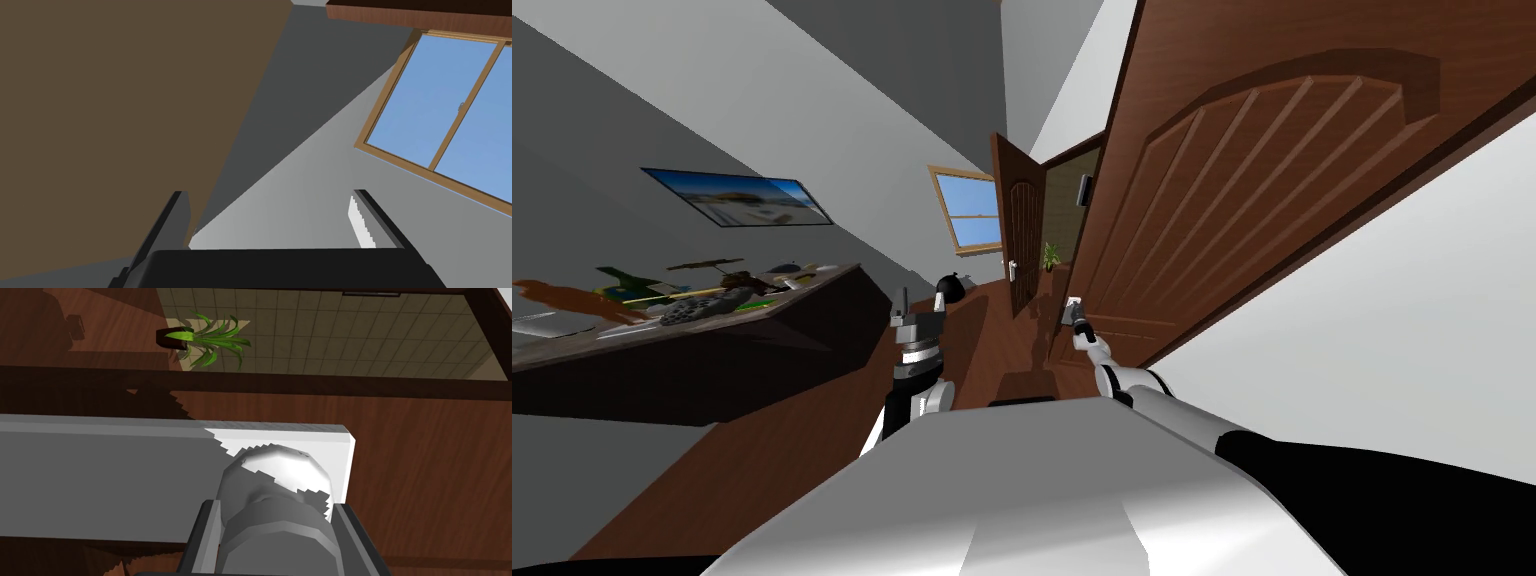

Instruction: Pull the door open

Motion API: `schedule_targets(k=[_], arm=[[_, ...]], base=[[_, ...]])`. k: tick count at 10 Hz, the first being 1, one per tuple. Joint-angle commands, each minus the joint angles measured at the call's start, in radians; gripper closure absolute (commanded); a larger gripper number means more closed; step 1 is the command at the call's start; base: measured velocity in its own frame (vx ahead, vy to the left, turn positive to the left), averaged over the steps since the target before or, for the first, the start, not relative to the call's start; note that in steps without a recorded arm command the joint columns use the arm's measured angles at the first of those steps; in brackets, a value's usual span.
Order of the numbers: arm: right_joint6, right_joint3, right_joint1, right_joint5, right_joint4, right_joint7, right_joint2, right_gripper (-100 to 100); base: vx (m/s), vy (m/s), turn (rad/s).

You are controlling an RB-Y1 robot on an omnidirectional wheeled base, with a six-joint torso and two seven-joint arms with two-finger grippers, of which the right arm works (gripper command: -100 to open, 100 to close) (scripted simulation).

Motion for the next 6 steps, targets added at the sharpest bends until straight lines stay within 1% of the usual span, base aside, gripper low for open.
schedule_targets(k=[1,6], arm=[[-0.002,0.018,0.002,0.006,0.000,-0.015,0.001,100],[-0.008,0.075,0.001,0.026,-0.002,-0.065,-0.005,100]], base=[[-0.180,-0.058,0.089],[-0.203,-0.090,0.100]])
